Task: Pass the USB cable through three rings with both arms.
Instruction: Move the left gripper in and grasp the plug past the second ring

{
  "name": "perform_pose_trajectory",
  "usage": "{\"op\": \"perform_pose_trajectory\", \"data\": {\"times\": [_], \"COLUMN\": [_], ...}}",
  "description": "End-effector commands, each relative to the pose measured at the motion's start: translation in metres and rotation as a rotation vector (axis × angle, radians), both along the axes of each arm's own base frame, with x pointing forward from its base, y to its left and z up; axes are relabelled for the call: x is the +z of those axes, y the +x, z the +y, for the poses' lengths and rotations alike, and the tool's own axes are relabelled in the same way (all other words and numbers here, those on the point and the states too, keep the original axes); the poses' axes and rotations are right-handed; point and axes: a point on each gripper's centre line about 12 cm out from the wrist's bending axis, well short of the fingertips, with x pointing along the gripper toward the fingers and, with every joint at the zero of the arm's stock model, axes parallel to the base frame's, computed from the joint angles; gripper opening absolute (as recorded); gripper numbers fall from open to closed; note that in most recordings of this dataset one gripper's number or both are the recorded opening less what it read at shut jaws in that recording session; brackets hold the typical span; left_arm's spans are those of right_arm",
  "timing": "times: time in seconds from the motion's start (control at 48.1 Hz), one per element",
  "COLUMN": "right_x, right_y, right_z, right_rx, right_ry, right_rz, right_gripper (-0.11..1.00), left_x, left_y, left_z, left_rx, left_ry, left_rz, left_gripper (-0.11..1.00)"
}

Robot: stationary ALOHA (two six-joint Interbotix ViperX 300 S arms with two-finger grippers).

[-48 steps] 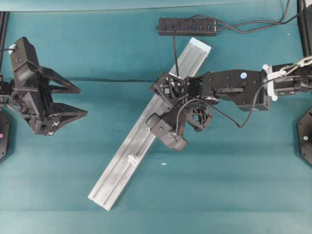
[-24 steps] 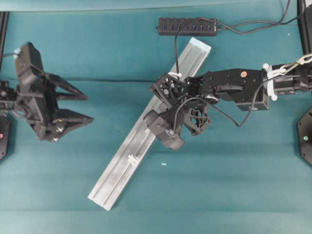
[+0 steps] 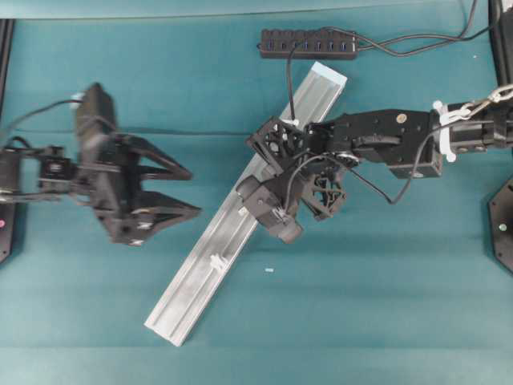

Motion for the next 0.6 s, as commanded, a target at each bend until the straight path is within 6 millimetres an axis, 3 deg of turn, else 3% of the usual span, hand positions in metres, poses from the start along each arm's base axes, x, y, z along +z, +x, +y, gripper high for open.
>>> {"op": "perform_pose_trajectory", "data": {"times": [0.0, 0.229, 0.582], "right_x": [0.003, 0.003, 0.002], "right_y": [0.001, 0.002, 0.002], "right_z": [0.0, 0.0, 0.0], "right_rx": [-0.031, -0.043, -0.045], "right_ry": [0.015, 0.02, 0.021], "right_rz": [-0.012, -0.022, -0.023], "right_gripper": [0.08, 0.08, 0.08], "left_x": [-0.03, -0.051, -0.064], "left_y": [0.02, 0.042, 0.063], "left_z": [0.003, 0.006, 0.007], "left_rx": [0.004, 0.009, 0.008], "left_ry": [-0.003, -0.004, -0.006], "left_rz": [0.071, 0.104, 0.113], "left_gripper": [0.95, 0.95, 0.95]}}
